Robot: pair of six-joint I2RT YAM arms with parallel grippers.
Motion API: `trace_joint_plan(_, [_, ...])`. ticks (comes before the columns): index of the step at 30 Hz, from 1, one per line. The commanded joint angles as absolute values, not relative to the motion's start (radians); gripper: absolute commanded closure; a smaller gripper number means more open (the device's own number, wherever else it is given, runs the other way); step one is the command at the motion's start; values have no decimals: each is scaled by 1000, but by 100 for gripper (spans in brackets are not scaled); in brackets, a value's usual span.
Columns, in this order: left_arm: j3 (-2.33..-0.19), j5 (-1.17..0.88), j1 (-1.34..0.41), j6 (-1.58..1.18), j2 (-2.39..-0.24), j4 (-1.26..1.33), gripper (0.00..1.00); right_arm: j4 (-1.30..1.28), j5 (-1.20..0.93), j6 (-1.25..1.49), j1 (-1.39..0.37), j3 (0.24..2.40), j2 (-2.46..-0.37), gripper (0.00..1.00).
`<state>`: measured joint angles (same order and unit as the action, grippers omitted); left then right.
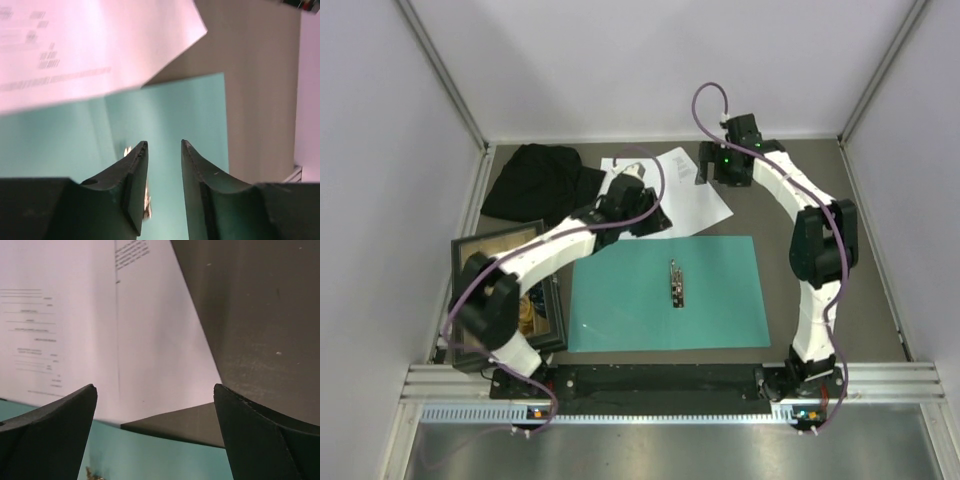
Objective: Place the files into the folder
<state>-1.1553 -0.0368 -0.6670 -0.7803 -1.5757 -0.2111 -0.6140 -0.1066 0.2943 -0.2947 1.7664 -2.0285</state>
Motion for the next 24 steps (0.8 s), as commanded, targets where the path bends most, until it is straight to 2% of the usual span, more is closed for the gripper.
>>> trace_joint_plan(1, [-1388,-163,-632,-763,-1799,-94,66,-724,-60,196,-261,1923,-2129,2])
trace_joint_plan(4, [-1521,-150,-611,-758,-1951,-110,74,-695,-150,176,-249,1928,-2157,6])
trace_joint_plan(6, [-1565,-134,-595,-756,-2020,-101,75,-639,-239,196,-250,1916,-2152,10])
trace_joint_plan(8, [-1594,-108,-586,-735,-2064,-109,77,-598,-323,250,-250,1914,-2161,19])
trace_joint_plan(11, [-1600,-42,-565,-692,-2088,-126,77,-516,-423,334,-249,1916,-2181,26])
trace_joint_plan(24, [-1597,44,-482,-598,-2151,-236,78,-380,-439,388,-311,2034,-2325,26])
